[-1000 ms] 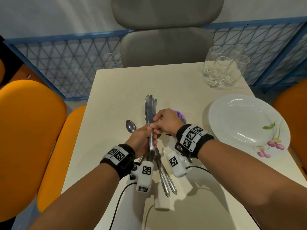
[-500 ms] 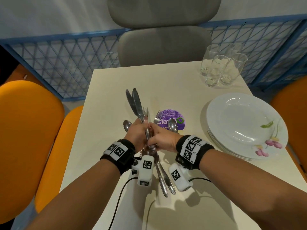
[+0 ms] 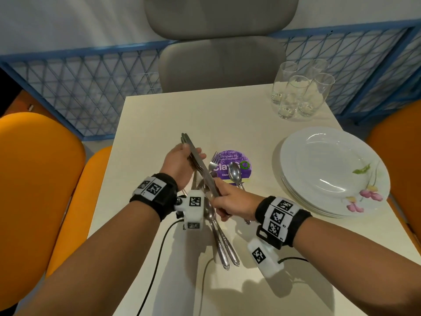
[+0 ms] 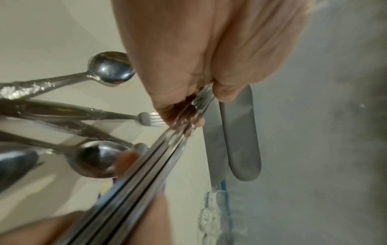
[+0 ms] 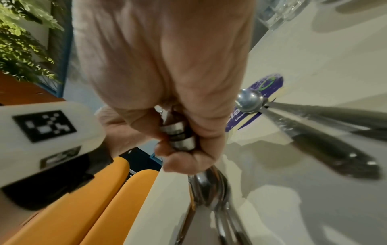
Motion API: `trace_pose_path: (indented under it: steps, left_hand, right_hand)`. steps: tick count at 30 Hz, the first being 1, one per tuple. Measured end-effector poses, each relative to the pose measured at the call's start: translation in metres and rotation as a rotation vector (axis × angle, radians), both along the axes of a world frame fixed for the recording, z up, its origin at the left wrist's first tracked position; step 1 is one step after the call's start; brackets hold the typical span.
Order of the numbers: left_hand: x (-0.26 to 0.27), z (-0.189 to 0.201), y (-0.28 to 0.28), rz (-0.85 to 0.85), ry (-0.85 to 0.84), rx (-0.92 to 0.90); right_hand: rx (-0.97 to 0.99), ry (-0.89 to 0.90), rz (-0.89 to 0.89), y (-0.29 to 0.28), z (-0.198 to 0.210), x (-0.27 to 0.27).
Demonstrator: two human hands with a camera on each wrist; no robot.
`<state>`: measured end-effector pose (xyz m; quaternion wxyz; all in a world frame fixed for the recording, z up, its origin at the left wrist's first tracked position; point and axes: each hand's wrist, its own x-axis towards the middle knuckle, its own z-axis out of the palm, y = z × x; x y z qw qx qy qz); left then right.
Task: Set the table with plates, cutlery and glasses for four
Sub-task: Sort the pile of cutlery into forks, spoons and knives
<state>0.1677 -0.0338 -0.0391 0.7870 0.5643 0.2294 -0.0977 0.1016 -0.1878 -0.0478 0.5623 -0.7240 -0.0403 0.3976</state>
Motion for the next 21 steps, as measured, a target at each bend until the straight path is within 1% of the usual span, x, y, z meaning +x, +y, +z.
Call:
trace_pose_path:
  steps: [2,4,7,10,12,14,17,19,21]
  left_hand:
    - [0.006,0.001,0.003,0.057,0.001,-0.101]
    - [0.010,0.000,0.004,0.099,0.006,-0.161]
    - [0.013,-0.001,0.002,0.083,-0.003,-0.098]
    - [0.014,-0.003,-0.004,0.032,-0.008,-0.031]
    - [0.014,-0.003,-0.006,0.003,-0.004,-0.008]
    - [0.015,-0.004,-0.008,-0.021,-0.001,0.026]
    - [0.018,-0.006,-0.015,-0.025,0.009,0.079]
    - [0.020,-0.006,-0.022,-0.011,0.015,0.107]
    - [0.023,-0.007,-0.028,0.004,0.023,0.095]
  right_hand:
    - [0.015,0.023,0.005,-0.007,0.002,-0.004]
    - [0.040,0.067,-0.004,-0.012,0.002,-0.006]
    - [0.044,0.105,-0.029,-0.016,0.000,-0.008]
    - [0.020,0.085,-0.067,-0.017,-0.001,-0.009]
    - [-0.028,0.035,-0.079,-0.017,-0.002,-0.010]
    - [-0.116,-0.047,-0.045,-0.019,-0.006,-0.010]
    - [-0.221,-0.207,0.022,-0.021,-0.010,-0.013]
    - [-0.288,-0.335,0.035,-0.022,-0.011,-0.014]
    - [-0.357,-0.423,0.031,-0.023,-0.011,-0.015]
